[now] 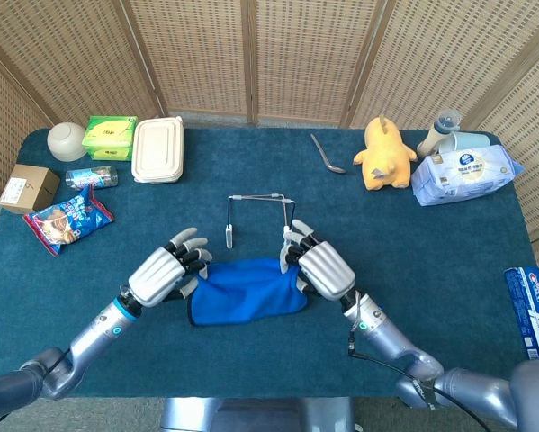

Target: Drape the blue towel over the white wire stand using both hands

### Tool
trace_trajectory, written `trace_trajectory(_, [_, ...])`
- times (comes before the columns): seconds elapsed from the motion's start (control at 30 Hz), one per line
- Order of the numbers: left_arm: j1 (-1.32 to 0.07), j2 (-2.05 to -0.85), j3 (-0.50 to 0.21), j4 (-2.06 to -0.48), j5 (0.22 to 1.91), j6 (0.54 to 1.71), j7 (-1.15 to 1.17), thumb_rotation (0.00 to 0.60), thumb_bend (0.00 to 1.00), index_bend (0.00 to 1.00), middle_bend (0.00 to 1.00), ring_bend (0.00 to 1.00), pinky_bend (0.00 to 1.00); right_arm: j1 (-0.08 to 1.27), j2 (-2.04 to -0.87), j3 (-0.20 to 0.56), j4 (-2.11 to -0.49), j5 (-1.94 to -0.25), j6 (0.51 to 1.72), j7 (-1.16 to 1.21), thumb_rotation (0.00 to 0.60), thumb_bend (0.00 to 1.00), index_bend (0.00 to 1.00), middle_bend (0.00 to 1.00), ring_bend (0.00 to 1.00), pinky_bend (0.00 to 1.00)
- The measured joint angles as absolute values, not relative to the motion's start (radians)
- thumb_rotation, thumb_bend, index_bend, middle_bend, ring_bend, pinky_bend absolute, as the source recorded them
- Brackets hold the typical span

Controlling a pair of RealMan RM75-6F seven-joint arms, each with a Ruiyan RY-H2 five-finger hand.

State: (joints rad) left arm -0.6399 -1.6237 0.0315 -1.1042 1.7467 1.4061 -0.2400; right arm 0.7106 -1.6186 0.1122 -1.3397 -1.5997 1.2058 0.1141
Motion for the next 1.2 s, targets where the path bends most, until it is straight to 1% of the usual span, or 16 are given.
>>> trace_trajectory(0.2, [-0.657,-1.54,-0.024,-1.216,1.725,1.416,-0.237,0.6,0.61,0.77,0.38,0.21,0.1,0.723,-1.521,0.177,-1.476,-1.551,1.186,0.071,0.6,0.45,0.95,0.44,0.21,0.08])
trace_trajectory(0.33, [-0.673,-1.486,-0.078,-1.29,1.688,1.412,-0.255,0.6,0.61,0.77,0.38,0.22,0.1,0.737,-1.453,0.222,-1.558,-1.501,1.154,0.041,0.6,0.46,0.95,0.44,0.21,0.08])
trace_trajectory(0.53, [-0.697,-1.435,-0.148,-1.341,1.639,1.396,-0.275,0.6,0.61,0.77,0.38,0.21,0.1,0.757,-1.393,0.278,-1.619,-1.439,1.118,0.012,0.6,0.45,0.95,0.44,0.21,0.08])
trace_trajectory(0.63, [-0.715,-1.41,-0.193,-1.356,1.603,1.379,-0.284,0.6,0.61,0.77,0.38,0.21,0.1,0.77,-1.377,0.313,-1.632,-1.399,1.101,0.01,0.6,0.45,0.95,0.44,0.21,0.08])
trace_trajectory(0.87, [-0.748,-1.399,-0.25,-1.357,1.545,1.341,-0.299,0.6,0.61,0.77,0.38,0.21,0.1,0.814,-1.353,0.368,-1.63,-1.318,1.05,0.004,0.6,0.45,0.95,0.44,0.21,0.08])
trace_trajectory(1.2, [-0.795,-1.434,-0.286,-1.285,1.507,1.295,-0.314,0.6,0.61,0.77,0.38,0.21,0.1,0.875,-1.357,0.401,-1.54,-1.252,0.984,0.01,0.6,0.46,0.95,0.44,0.21,0.08])
